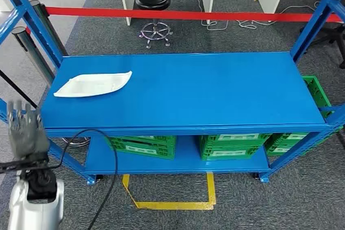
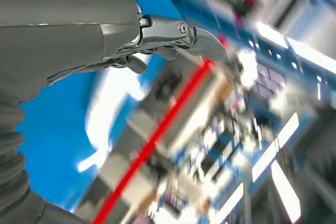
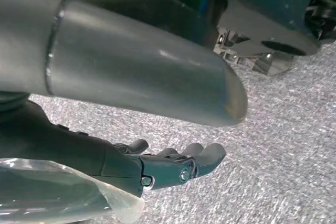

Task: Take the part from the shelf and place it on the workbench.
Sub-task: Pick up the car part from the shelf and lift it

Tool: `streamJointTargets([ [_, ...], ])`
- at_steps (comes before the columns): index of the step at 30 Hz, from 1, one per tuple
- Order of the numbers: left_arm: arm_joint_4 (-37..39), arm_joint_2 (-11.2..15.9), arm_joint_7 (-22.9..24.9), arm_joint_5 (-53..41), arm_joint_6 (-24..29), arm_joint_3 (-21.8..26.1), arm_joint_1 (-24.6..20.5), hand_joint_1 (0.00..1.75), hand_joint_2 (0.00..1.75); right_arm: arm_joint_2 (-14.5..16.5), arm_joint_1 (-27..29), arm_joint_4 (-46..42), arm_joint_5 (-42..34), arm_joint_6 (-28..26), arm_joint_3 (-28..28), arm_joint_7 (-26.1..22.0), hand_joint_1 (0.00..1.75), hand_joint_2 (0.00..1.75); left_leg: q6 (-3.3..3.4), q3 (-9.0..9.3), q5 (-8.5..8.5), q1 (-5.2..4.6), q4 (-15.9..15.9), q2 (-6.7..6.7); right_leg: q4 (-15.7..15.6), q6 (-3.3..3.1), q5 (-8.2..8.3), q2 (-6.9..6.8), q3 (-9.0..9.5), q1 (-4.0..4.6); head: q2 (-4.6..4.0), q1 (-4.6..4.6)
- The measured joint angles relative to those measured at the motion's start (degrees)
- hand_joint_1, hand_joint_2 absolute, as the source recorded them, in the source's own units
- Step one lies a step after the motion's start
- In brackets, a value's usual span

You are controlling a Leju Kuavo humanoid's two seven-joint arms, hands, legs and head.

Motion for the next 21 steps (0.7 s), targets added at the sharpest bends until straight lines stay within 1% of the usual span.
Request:
streamJointTargets([
  [2,-0.2,0.6,0.1,-0.6,-0.5,-1.6,-1.1,0.0,1.75,0.0,-0.1,0.0,0.1,0.4,0.0,-0.2,0.0,0.0,0.0,0.0,0.0,0.0,0.0,0.01,0.0,0.0,0.0,0.02,0.0,0.0,0.0,0.0],
  [8,-0.5,4.0,0.5,-5.1,-3.0,-10.6,-7.8,0.0,1.75,0.0,-0.5,0.0,0.7,2.8,0.0,-0.5,0.0,0.0,0.0,0.0,0.0,0.0,0.0,0.02,0.0,0.01,0.02,0.05,-0.01,0.0,0.0,-0.01],
  [13,-0.4,6.2,1.6,-9.7,-4.3,-17.7,-13.7,0.0,1.75,0.0,-0.7,0.0,1.6,4.7,0.0,0.3,0.0,0.0,0.0,0.0,0.0,0.0,0.0,0.03,0.0,0.01,0.02,0.07,-0.01,0.0,0.01,0.0],
  [17,0.4,7.8,2.5,-13.9,-4.6,-22.8,-18.5,0.0,1.75,0.0,-0.8,0.0,2.3,6.1,0.0,1.0,0.0,0.0,0.0,-0.01,0.0,0.0,0.0,0.04,0.0,0.01,0.02,0.08,-0.02,0.0,0.0,0.01],
  [21,2.5,9.1,3.5,-18.8,-3.5,-26.5,-23.1,0.0,1.75,0.0,-1.0,0.0,2.8,7.2,0.0,1.3,0.0,0.0,0.0,-0.01,0.0,0.0,0.0,0.04,0.0,0.01,0.02,0.09,-0.02,-0.01,0.01,0.0],
])
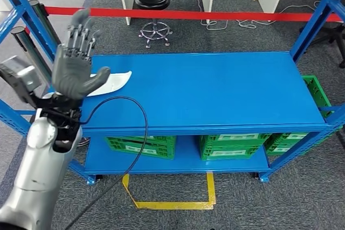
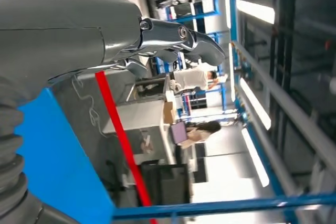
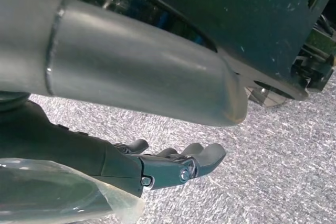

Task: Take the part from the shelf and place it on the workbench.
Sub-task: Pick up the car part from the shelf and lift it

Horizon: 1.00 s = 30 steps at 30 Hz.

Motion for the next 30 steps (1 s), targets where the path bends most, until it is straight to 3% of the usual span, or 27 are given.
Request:
streamJointTargets([
  [7,6.1,2.1,1.2,-11.1,4.3,-3.9,-5.6,0.0,1.75,0.0,-0.1,0.0,0.5,0.9,0.0,0.7,0.0,0.0,0.0,0.0,0.0,0.01,0.0,0.02,0.0,0.0,0.0,0.02,-0.01,0.0,-0.01,-0.01],
  [11,10.3,3.2,1.8,-17.7,6.6,-5.6,-8.6,0.0,0.0,0.0,-0.1,0.0,0.7,1.1,0.0,1.0,0.0,0.0,0.0,0.0,0.0,0.01,0.0,0.02,0.0,0.0,0.0,0.03,-0.01,0.01,0.0,-0.01],
  [30,37.5,9.6,5.1,-46.0,11.6,-11.8,-22.9,0.0,0.0,0.0,-0.1,0.0,1.9,2.8,0.0,3.7,0.0,0.0,-0.01,-0.01,0.01,0.01,0.0,0.06,0.1,0.0,0.0,0.08,-0.01,0.0,0.0,-0.01],
])
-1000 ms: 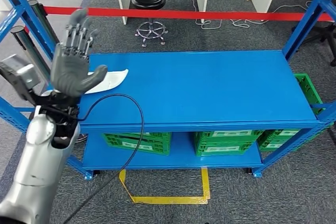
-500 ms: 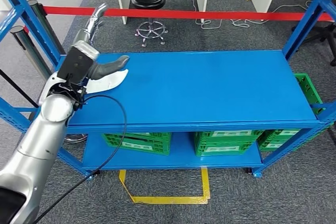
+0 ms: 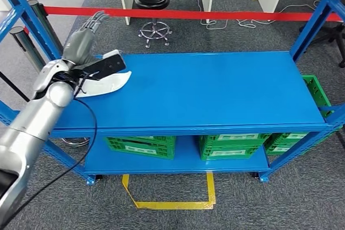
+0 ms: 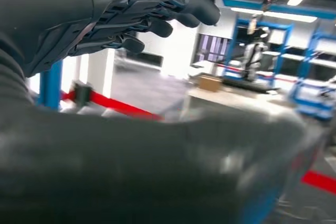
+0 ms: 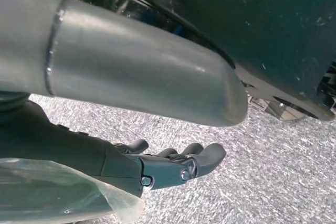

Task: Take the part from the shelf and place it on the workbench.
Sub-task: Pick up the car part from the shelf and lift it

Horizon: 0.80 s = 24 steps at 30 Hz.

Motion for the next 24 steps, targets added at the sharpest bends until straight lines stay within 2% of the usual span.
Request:
streamJointTargets([
  [10,15.6,2.5,1.4,-13.4,1.4,-2.8,-4.1,0.0,0.0,0.0,-0.1,0.0,1.5,1.0,0.1,-0.2,0.0,0.0,-0.01,0.0,0.01,0.0,0.0,0.01,0.0,0.0,0.0,0.02,0.0,0.0,-0.01,0.0],
  [13,18.6,2.8,0.5,-16.2,1.1,-3.7,-3.9,0.0,0.0,0.0,-0.1,0.0,2.4,1.4,0.3,-0.7,0.0,0.0,-0.01,0.0,0.01,0.0,0.0,0.01,0.0,0.0,0.0,0.02,0.01,0.0,-0.01,0.01],
  [20,21.3,3.2,-1.3,-16.2,0.5,-4.5,-2.2,0.0,0.0,0.0,-0.2,0.0,3.1,1.9,0.6,-0.7,0.0,0.0,-0.01,-0.01,0.01,0.0,0.0,0.01,0.0,0.0,0.0,0.02,0.0,0.0,-0.01,0.01],
  [24,22.1,3.3,-1.3,-16.2,0.4,-4.8,-2.1,0.0,1.75,0.0,-0.2,0.0,3.1,1.9,0.6,-0.7,0.0,0.0,-0.01,-0.02,0.01,0.0,0.0,0.01,0.0,0.0,0.0,0.02,0.0,0.0,-0.01,0.0],
])
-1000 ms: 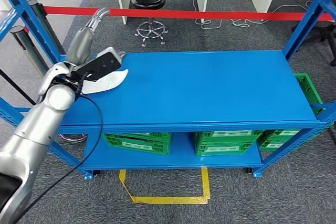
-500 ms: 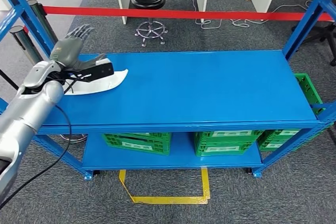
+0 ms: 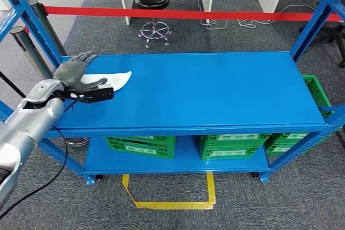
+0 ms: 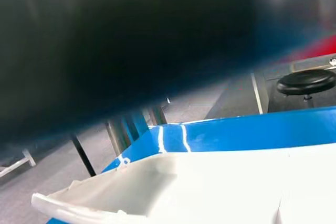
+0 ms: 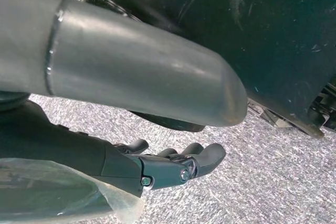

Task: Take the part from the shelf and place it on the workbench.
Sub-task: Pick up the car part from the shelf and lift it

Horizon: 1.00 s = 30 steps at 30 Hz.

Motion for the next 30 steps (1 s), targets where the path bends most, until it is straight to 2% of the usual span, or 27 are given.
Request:
streamJointTargets([
  [11,1.0,0.2,-1.1,-2.1,-0.2,-1.8,2.7,0.0,1.75,0.0,-0.1,0.0,1.2,0.2,0.5,1.1,0.0,0.0,0.0,0.0,0.0,0.0,0.0,0.0,0.0,0.0,0.0,0.0,-0.01,0.0,0.0,-0.01],
  [30,3.3,0.1,2.4,-3.3,0.9,-3.3,4.5,0.0,1.75,0.0,-0.2,0.0,1.9,-0.1,0.9,2.7,0.0,0.0,0.0,0.0,0.0,0.0,0.0,0.0,0.0,0.0,0.0,0.0,-0.01,0.0,0.0,-0.01],
])
